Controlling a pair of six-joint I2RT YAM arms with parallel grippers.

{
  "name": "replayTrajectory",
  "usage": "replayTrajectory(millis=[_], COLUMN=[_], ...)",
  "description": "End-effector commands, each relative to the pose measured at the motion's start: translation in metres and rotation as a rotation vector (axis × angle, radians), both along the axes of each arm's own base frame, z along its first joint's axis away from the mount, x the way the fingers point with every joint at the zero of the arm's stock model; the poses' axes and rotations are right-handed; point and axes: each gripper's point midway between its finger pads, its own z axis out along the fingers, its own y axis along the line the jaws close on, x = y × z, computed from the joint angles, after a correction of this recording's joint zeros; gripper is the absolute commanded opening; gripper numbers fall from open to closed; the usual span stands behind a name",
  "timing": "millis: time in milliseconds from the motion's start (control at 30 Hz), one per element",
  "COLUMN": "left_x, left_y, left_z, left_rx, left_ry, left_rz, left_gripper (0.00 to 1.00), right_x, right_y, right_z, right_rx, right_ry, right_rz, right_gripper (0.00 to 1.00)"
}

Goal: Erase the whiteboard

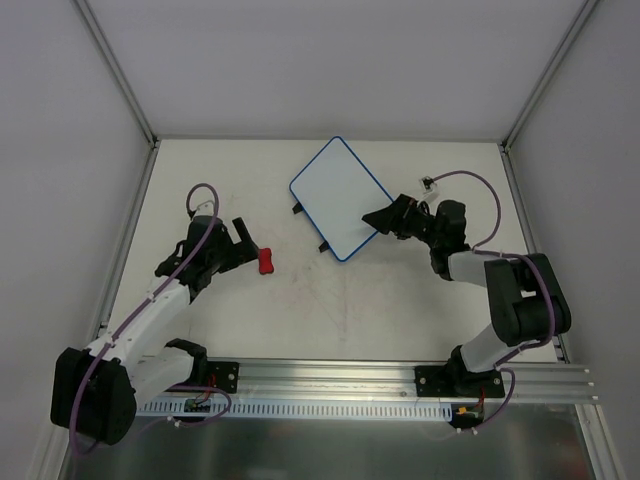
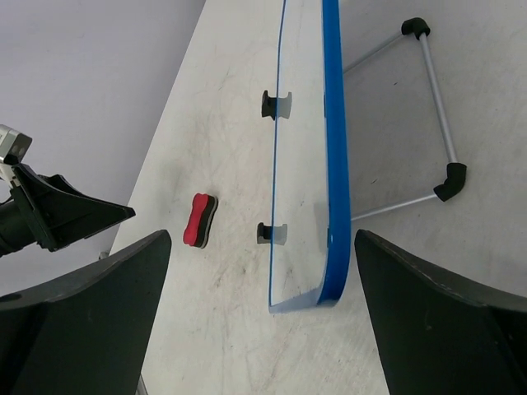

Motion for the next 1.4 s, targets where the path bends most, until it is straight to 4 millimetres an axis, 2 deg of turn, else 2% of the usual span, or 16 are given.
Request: replayTrajectory(millis=[0,100,133,300,400,433,500,533,600,733,800,967,1100,1167,1200,1367], left_x=[0.001,0.0,0.0,-0.003,-0.005,-0.004,-0.004,-0.003,-0.003,-0.002,-0.002,-0.005,-0.009,-0.012,-0.013,-0.01], left_y=[0.01,0.014,0.015,0.018,0.017,0.017,0.018,0.019,0.021,0.023,0.025,0.029,0.036,0.042,0.045,0.05], left_z=[0.005,0.01,0.012,0.025,0.03,0.031,0.036,0.038,0.042,0.044,0.043,0.036,0.034,0.028,0.028,0.033], left_rx=[0.029,0.036,0.038,0.04,0.019,0.018,0.029,0.036,0.051,0.071,0.079,0.097,0.105,0.117,0.116,0.122], left_ry=[-0.046,-0.076,-0.085,-0.146,-0.161,-0.167,-0.184,-0.19,-0.207,-0.215,-0.213,-0.207,-0.221,-0.224,-0.238,-0.291], left_rz=[0.023,0.035,0.037,0.037,0.043,0.042,0.037,0.036,0.028,0.023,0.03,0.044,0.072,0.102,0.121,0.145], left_gripper=[0.99,0.99,0.99,0.99,0.99,0.99,0.99,0.99,0.99,0.99,0.99,0.99,0.99,0.99,0.99,0.99], right_x=[0.003,-0.001,-0.003,-0.009,-0.01,-0.014,-0.014,-0.022,-0.023,-0.045,-0.054,-0.083,-0.095,-0.095,-0.097,-0.097], right_y=[-0.01,-0.015,-0.018,-0.032,-0.042,-0.046,-0.061,-0.065,-0.084,-0.115,-0.122,-0.127,-0.136,-0.14,-0.141,-0.152], right_z=[0.023,0.029,0.025,0.04,0.037,0.028,0.023,0.025,0.029,0.035,0.036,0.024,0.007,0.003,-0.007,-0.01], right_rx=[-0.013,-0.03,-0.052,-0.105,-0.159,-0.192,-0.266,-0.292,-0.368,-0.487,-0.503,-0.492,-0.484,-0.479,-0.486,-0.518], right_ry=[-0.105,-0.136,-0.119,-0.168,-0.154,-0.119,-0.121,-0.114,-0.127,-0.101,-0.107,-0.096,-0.112,-0.134,-0.132,-0.137], right_rz=[-0.047,-0.076,-0.089,-0.159,-0.212,-0.227,-0.304,-0.326,-0.423,-0.526,-0.548,-0.557,-0.593,-0.619,-0.617,-0.671], right_gripper=[0.99,0.99,0.99,0.99,0.99,0.99,0.99,0.99,0.99,0.99,0.99,0.99,0.99,0.99,0.99,0.99])
